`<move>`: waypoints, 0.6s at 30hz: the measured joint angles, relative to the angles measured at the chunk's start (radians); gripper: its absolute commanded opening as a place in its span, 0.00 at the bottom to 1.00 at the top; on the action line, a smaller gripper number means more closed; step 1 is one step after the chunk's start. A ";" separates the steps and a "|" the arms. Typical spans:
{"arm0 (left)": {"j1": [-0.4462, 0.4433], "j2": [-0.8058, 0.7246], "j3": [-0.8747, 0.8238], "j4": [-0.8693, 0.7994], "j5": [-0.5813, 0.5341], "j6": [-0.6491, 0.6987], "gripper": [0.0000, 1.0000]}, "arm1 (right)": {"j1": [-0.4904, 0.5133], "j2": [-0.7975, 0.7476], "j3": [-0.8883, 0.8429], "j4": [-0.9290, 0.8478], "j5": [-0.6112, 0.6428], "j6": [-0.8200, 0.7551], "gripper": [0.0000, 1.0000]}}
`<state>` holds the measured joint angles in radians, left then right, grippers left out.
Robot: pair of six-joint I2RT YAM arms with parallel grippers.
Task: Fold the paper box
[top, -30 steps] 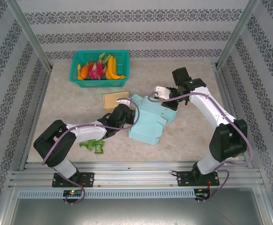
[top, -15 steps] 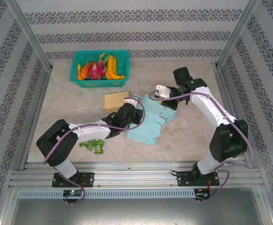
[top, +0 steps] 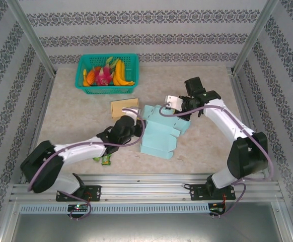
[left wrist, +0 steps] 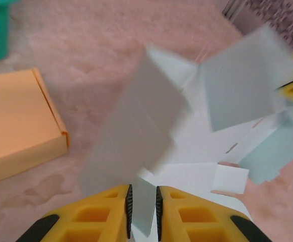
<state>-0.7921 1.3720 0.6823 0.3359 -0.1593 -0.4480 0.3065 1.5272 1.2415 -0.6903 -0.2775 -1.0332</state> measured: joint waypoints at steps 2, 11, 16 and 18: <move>0.000 -0.084 -0.051 0.003 -0.011 0.004 0.23 | 0.025 -0.019 -0.038 0.050 0.039 -0.017 0.00; 0.063 -0.334 -0.257 0.043 -0.055 0.040 0.30 | 0.149 -0.104 -0.191 0.286 0.166 -0.136 0.00; 0.120 -0.328 -0.358 0.109 -0.036 0.076 0.46 | 0.241 -0.118 -0.230 0.399 0.229 -0.202 0.00; 0.120 -0.307 -0.382 0.152 -0.017 0.091 0.47 | 0.265 -0.118 -0.237 0.431 0.248 -0.224 0.00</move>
<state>-0.6720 1.0645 0.3004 0.4877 -0.1764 -0.3573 0.5716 1.4090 1.0050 -0.2588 -0.0292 -1.2575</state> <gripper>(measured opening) 0.466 0.039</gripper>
